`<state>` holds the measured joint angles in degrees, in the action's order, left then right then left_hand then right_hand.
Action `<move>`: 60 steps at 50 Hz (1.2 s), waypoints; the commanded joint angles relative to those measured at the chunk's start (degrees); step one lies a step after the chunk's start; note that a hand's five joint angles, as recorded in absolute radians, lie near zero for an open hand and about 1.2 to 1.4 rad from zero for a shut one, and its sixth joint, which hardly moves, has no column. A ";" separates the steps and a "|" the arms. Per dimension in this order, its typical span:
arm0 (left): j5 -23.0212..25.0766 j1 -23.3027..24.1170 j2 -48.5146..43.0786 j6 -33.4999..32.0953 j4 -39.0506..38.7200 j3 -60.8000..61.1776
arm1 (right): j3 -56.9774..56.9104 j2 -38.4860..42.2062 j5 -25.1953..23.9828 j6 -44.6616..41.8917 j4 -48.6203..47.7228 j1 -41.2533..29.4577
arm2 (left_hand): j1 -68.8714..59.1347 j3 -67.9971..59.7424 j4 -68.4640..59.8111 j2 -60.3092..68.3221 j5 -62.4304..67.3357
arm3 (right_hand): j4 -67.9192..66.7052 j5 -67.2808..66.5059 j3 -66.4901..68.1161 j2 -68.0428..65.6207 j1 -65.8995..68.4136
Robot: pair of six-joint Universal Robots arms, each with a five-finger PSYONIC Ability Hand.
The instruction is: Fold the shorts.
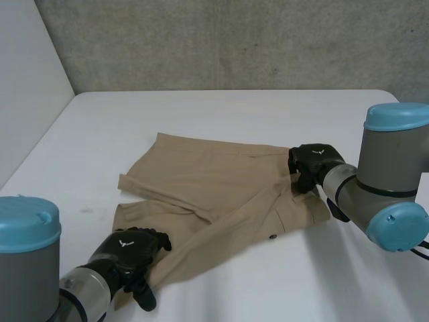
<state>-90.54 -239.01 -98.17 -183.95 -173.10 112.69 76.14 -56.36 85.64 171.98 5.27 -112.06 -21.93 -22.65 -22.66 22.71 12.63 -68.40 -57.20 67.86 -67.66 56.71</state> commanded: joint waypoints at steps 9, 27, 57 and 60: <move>-2.62 -0.06 -5.55 -1.24 -1.45 -2.91 | 3.23 -1.55 -0.12 -1.11 -2.37 0.52 | -58.04 -57.32 -57.31 57.27 57.35 | -11.60 -12.80 12.14 -12.34 23.29; -3.95 -3.40 -36.90 -36.73 -9.36 -53.86 | -8.10 4.58 8.22 -23.52 -8.69 -0.27 | -58.07 -57.35 -57.34 57.29 57.37 | -11.60 -12.80 12.14 -12.34 23.29; -3.41 -2.78 -47.22 -40.79 -46.97 -57.69 | -13.74 10.06 11.48 -32.33 -26.99 -0.62 | 11.93 12.65 12.66 -12.71 -12.63 | 58.40 57.20 -57.86 57.66 -46.71; -4.82 -3.04 -41.77 -40.53 -48.74 -51.88 | -9.52 4.43 8.85 -27.85 -22.34 -0.27 | 11.93 12.65 12.66 -12.71 -12.63 | 58.40 57.20 -57.86 57.66 -46.71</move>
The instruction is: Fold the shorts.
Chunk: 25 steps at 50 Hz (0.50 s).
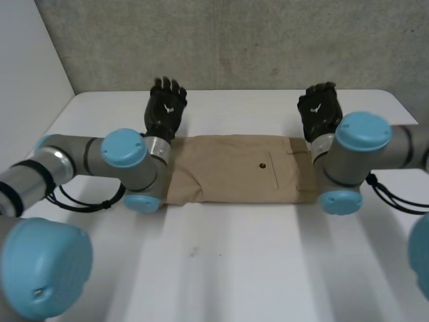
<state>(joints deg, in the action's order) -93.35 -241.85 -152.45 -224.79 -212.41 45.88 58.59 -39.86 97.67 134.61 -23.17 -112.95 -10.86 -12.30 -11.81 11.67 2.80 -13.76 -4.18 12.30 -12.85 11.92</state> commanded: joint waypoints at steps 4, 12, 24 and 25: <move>-3.15 -1.25 19.37 2.76 -6.18 22.66 | 11.89 -15.86 -8.98 16.02 15.41 1.32 | 0.81 2.25 1.76 -1.63 -2.75 | 3.76 4.18 -2.30 2.85 -1.92; -1.92 -5.21 28.43 24.63 8.05 34.01 | 16.73 -15.87 -17.25 27.90 28.27 6.42 | 0.86 2.30 1.81 -1.67 -2.80 | -7.43 -7.00 8.88 -8.33 9.26; -0.25 -5.47 29.93 36.88 20.20 37.35 | 20.51 -11.56 -17.08 28.43 22.12 6.95 | 0.86 2.30 1.81 -1.67 -2.80 | -22.54 -22.12 24.00 -23.45 24.38; -0.34 -5.47 29.93 36.88 20.20 37.35 | 20.43 -11.21 -17.08 28.43 21.77 6.95 | 0.86 2.30 1.81 -1.67 -2.80 | -30.40 -29.97 31.85 -31.30 32.23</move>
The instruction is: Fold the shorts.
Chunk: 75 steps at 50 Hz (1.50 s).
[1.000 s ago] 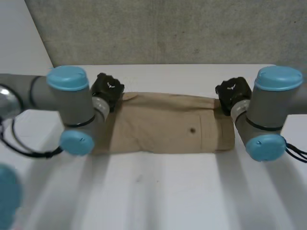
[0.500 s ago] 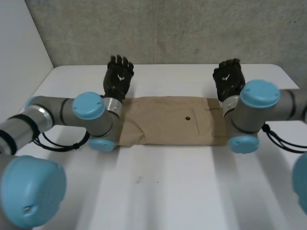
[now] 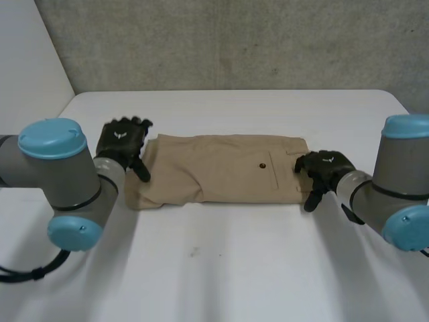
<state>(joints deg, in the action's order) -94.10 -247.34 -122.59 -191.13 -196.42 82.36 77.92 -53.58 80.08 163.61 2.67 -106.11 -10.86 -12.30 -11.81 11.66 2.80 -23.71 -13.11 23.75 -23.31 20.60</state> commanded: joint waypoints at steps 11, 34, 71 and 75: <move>0.05 -0.34 0.08 3.22 4.38 1.14 | 1.18 1.02 3.85 -0.83 -4.60 3.36 | 0.86 2.30 1.81 -1.66 -2.80 | -56.29 -56.89 56.25 -56.69 59.40; 0.05 -1.57 6.93 3.39 4.03 5.80 | -1.89 -11.90 5.70 -29.75 1.99 1.54 | 0.86 2.30 1.81 -1.66 -2.80 | -56.29 -56.89 56.25 -56.69 59.40; 1.01 6.06 6.33 3.83 4.29 -3.59 | -6.38 -5.58 -5.02 10.86 -10.32 -13.95 | 0.64 2.09 1.60 -1.45 -2.58 | 13.71 13.11 -13.75 13.31 -10.60; 2.25 9.85 0.44 4.62 5.26 -8.17 | -10.24 -0.40 -4.76 10.59 -4.00 -12.81 | 0.31 1.75 1.26 -1.11 -2.25 | 13.71 13.11 -13.75 13.31 -10.60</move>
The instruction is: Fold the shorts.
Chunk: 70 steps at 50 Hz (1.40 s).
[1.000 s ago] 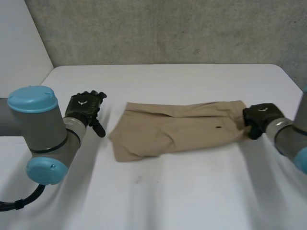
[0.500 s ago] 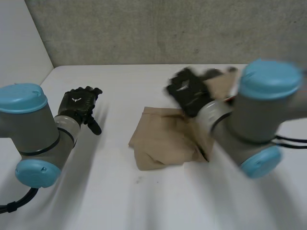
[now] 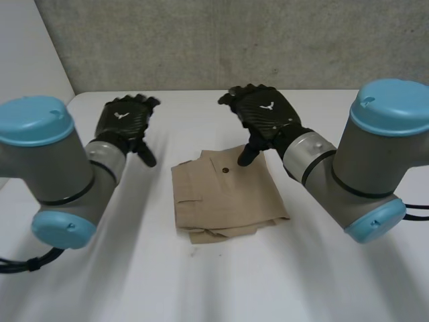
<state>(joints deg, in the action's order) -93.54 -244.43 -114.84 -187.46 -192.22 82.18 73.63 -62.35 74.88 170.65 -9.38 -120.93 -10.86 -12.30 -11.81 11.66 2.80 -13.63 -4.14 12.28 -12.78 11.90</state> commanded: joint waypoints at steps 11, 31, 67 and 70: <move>-0.32 10.03 -18.93 1.13 15.10 -13.36 | -9.91 17.44 2.37 1.53 17.21 3.50 | -0.03 1.41 0.92 -0.77 -1.91 | 3.63 4.14 -2.28 2.78 -1.90; -1.03 8.62 0.39 0.87 17.76 -12.13 | -5.61 -2.14 6.42 -2.70 16.86 5.52 | 0.86 2.30 1.81 -1.66 -2.80 | 3.63 4.14 -2.28 2.78 -1.90; 7.50 -8.08 18.33 0.78 34.28 -15.65 | -7.10 -19.03 15.39 -0.93 28.11 12.47 | 0.86 2.30 1.81 -1.66 -2.80 | 3.63 4.14 -2.28 2.78 -1.90; 7.41 -7.99 18.51 0.69 34.10 -14.33 | -7.01 -19.04 14.77 -1.28 28.11 12.38 | 0.86 2.30 1.81 -1.66 -2.80 | 3.63 4.14 -2.28 2.78 -1.90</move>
